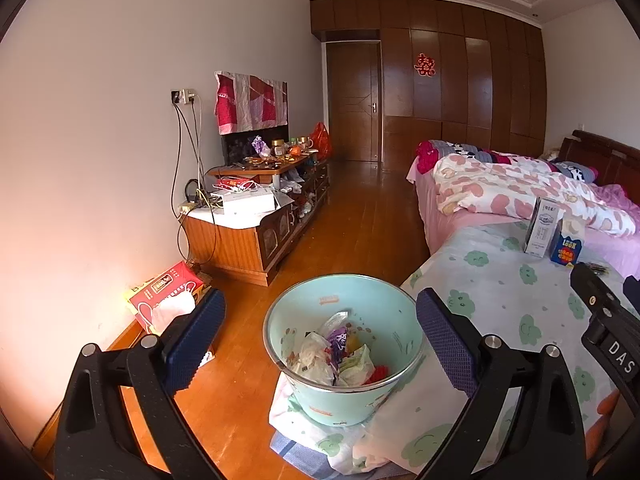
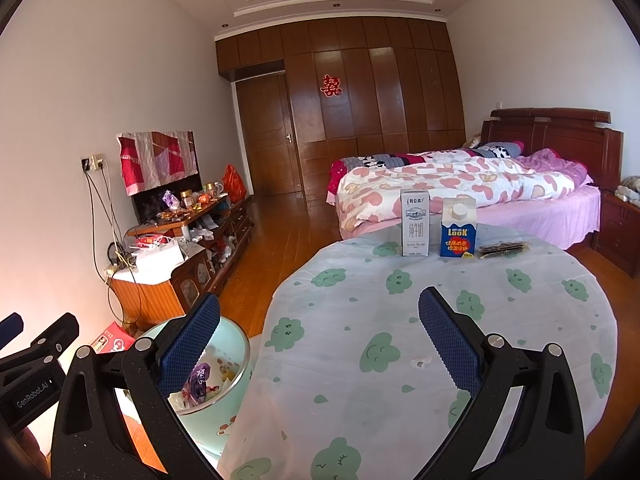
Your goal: Collect trash
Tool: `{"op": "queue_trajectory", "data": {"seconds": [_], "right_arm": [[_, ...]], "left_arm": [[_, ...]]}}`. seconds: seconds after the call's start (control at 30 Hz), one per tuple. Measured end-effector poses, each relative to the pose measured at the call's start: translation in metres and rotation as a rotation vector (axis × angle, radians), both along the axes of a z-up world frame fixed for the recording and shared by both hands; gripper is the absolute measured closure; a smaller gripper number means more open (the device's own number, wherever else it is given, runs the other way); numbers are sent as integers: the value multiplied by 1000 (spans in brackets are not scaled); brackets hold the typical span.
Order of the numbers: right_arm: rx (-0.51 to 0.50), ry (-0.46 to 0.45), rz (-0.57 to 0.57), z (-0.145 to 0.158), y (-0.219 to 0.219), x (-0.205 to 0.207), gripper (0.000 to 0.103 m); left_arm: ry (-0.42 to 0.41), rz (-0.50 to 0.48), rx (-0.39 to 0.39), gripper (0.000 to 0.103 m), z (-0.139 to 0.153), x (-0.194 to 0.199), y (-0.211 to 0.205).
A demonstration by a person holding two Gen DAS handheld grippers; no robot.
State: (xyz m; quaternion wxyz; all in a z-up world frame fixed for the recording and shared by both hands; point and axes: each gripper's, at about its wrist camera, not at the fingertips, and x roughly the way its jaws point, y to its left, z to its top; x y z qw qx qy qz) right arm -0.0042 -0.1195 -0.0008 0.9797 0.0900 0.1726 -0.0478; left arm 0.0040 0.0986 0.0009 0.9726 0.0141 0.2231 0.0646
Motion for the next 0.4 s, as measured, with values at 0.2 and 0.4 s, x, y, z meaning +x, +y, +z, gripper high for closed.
{"op": "queue_trajectory", "data": {"seconds": [0.2,0.4], "right_arm": [[4,-4,-3,1,-1,0,5],[0,-3,-3,0,1,0,5]], "left_arm": [[-8,10,-1,6,2,0,1],[-10,13,1,6,3,0,2]]}}
